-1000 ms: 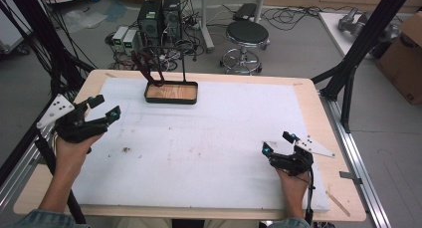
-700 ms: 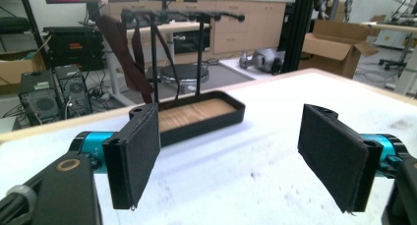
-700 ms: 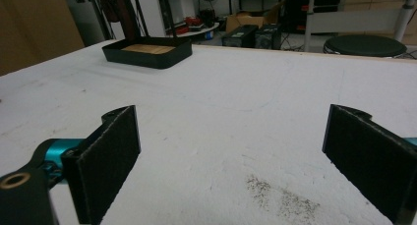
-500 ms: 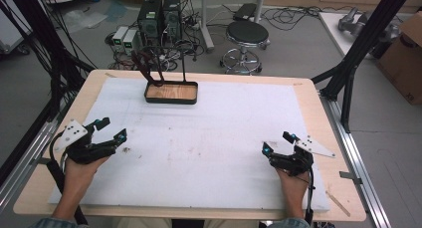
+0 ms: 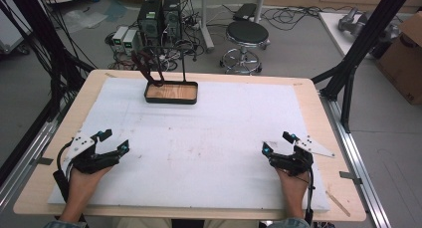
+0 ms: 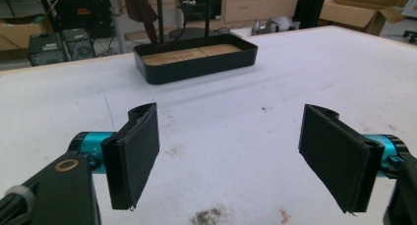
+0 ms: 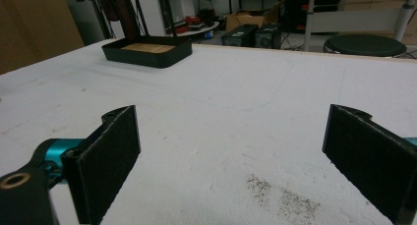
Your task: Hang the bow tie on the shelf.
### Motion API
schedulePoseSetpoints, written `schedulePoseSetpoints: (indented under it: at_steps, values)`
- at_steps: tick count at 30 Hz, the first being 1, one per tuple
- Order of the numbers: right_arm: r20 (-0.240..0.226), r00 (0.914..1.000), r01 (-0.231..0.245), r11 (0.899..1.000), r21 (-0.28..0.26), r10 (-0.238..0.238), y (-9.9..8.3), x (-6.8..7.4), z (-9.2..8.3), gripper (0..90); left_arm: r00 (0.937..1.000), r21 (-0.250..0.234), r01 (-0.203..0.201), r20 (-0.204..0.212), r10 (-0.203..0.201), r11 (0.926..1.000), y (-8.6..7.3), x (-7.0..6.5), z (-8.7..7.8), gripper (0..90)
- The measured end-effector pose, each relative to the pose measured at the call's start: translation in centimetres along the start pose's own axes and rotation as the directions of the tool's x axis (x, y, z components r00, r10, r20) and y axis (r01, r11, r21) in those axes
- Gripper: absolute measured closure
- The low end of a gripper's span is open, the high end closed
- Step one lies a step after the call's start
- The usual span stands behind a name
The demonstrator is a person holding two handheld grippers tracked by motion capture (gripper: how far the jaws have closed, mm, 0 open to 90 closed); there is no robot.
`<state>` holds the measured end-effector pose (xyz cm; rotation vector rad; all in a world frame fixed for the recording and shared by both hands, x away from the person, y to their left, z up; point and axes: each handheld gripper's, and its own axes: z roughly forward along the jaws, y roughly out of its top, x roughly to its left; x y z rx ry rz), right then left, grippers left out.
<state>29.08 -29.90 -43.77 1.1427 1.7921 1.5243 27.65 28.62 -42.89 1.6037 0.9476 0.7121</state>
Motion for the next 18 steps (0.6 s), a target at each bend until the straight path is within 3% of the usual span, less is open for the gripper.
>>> schedulePoseSetpoints:
  at_steps: [9,18]
  values:
    - [-0.002,1.0,0.0,1.0,0.0,0.0,-0.01,0.01,0.02,6.3,0.9995,0.042,0.026,-0.016,-0.026,0.9988,-0.87,0.22,0.05,23.3]
    - [-0.001,1.0,0.002,1.0,-0.002,-0.002,0.0,0.0,0.04,6.3,0.9995,0.052,0.022,-0.024,-0.021,0.9984,-0.94,0.29,0.21,23.0]
